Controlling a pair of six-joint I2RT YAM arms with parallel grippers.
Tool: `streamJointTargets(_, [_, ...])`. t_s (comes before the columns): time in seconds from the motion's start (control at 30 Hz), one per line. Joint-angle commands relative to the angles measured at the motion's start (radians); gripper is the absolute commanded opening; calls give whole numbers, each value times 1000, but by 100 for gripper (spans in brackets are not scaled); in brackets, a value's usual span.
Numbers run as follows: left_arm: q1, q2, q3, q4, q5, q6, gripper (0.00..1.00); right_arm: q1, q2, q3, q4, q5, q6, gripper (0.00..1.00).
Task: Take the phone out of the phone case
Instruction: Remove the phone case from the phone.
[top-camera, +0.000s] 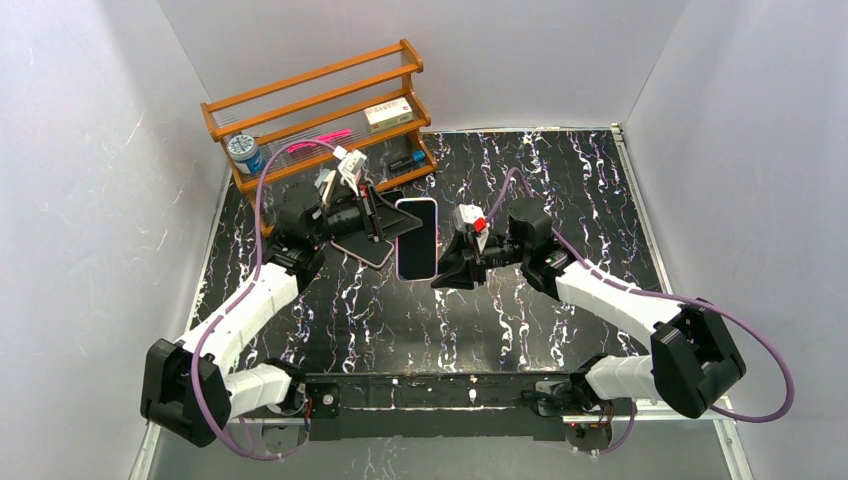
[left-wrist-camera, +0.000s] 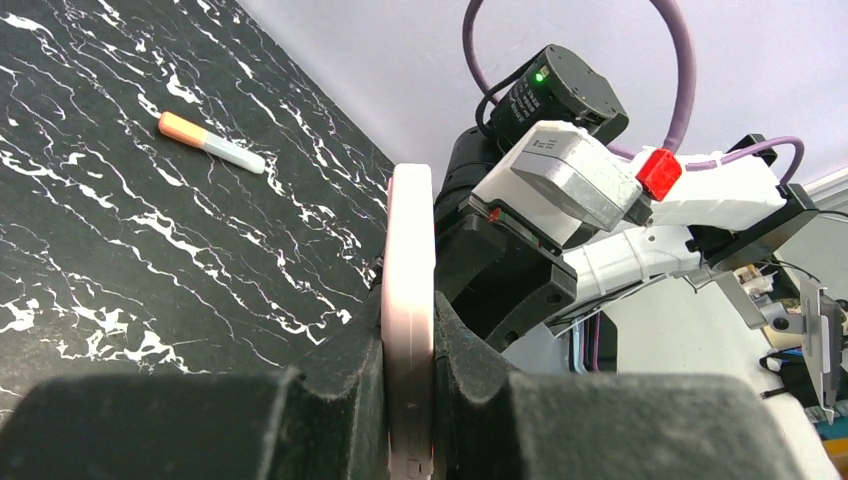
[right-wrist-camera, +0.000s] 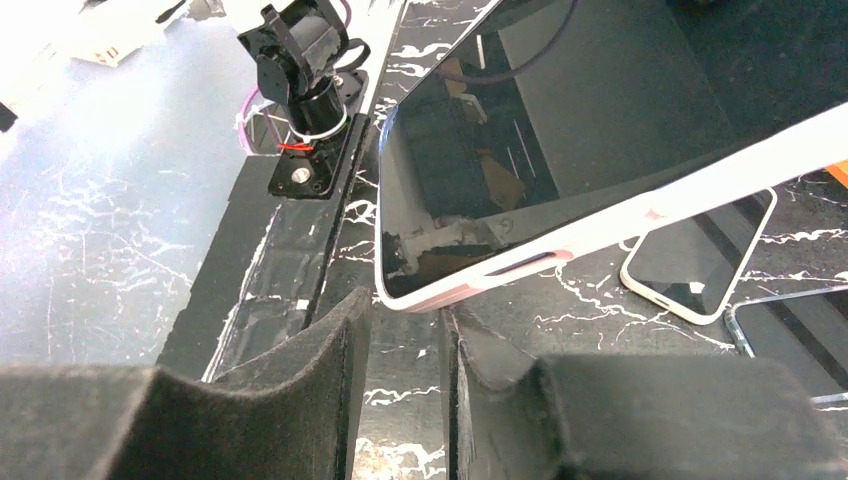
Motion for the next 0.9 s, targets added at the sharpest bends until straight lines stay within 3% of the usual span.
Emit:
streamJointTargets(0.0, [2, -45, -3, 98, -52, 32, 0, 8, -13, 11, 122, -40, 90, 37])
streamJointTargets(0.33, [1, -75, -20, 113, -49, 45, 0, -11, 35, 20, 251, -54, 242, 33])
streamJointTargets(0.73, [2, -91, -30, 123, -46, 48, 0, -24, 65, 52, 266, -88, 297, 32])
streamJointTargets(0.87, [1, -98, -31, 122, -44, 45, 0, -25, 74, 60, 270, -86, 304, 25])
